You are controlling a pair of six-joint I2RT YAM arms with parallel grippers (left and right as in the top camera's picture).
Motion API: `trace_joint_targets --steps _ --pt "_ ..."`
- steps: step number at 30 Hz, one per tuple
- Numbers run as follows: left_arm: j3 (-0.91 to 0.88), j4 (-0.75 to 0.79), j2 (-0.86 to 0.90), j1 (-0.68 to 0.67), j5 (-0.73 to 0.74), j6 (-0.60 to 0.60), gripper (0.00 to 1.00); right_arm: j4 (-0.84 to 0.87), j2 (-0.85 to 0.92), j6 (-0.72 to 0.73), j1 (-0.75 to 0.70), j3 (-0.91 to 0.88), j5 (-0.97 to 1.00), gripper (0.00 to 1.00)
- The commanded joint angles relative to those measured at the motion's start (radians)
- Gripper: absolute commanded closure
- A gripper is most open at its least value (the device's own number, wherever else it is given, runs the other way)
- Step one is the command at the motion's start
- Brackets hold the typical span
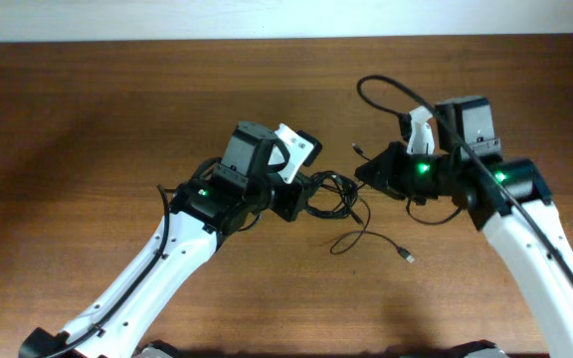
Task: Untangle cables
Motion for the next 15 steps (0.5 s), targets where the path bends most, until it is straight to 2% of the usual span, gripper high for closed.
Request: trace_joint_targets --steps 1,2,3,6,7,8,9,10,11,12,13,14,15 --pt "0.007 0.058 0.003 0.002 -0.018 -0.334 1.0 -0.072 -0.024 -0.046 0.106 0.018 0.119 0.96" --pt "0.007 0.066 0.003 0.002 -0.109 -0.467 1.0 -0.161 -0.024 0.013 0.162 0.018 0.272 0.96" --pt "0.007 0.054 0.003 0.002 -0.22 -0.579 1.0 -0.185 -0.024 0.03 0.184 0.018 0.313 0.96" --pt "0.007 -0.002 0.003 0.002 -0.489 -0.663 1.0 -0.269 -0.026 0.14 0.205 0.018 0.47 0.96" --pt "0.007 -0.034 0.003 0.002 -0.55 -0.751 1.0 -0.297 -0.026 0.178 0.206 0.018 0.52 0.96" --pt "0.007 -0.03 0.003 0.002 -0.542 -0.794 1.0 -0.296 -0.026 0.185 0.206 0.018 0.517 0.96" --pt "0.007 -0.004 0.003 0.002 -0.515 -0.846 0.99 -0.296 -0.026 0.183 0.206 0.018 0.51 0.87" --pt "0.007 0.011 0.003 0.002 -0.505 -0.842 0.97 -0.295 -0.026 0.183 0.206 0.018 0.517 0.51" --pt "0.007 0.0 0.003 0.002 -0.504 -0.843 1.0 -0.296 -0.026 0.183 0.206 0.018 0.516 0.28" --pt "0.007 -0.01 0.003 0.002 -0.504 -0.856 1.0 -0.298 -0.026 0.183 0.206 0.018 0.512 0.18" --pt "0.007 -0.085 0.003 0.002 -0.5 -1.149 1.0 -0.311 -0.026 0.183 0.206 0.018 0.481 0.09" --pt "0.007 -0.143 0.003 0.002 -0.47 -1.369 0.91 -0.311 -0.026 0.183 0.206 0.018 0.462 0.08" --pt "0.007 -0.203 0.003 0.002 -0.42 -1.573 0.9 -0.311 -0.026 0.183 0.206 0.018 0.445 0.03"
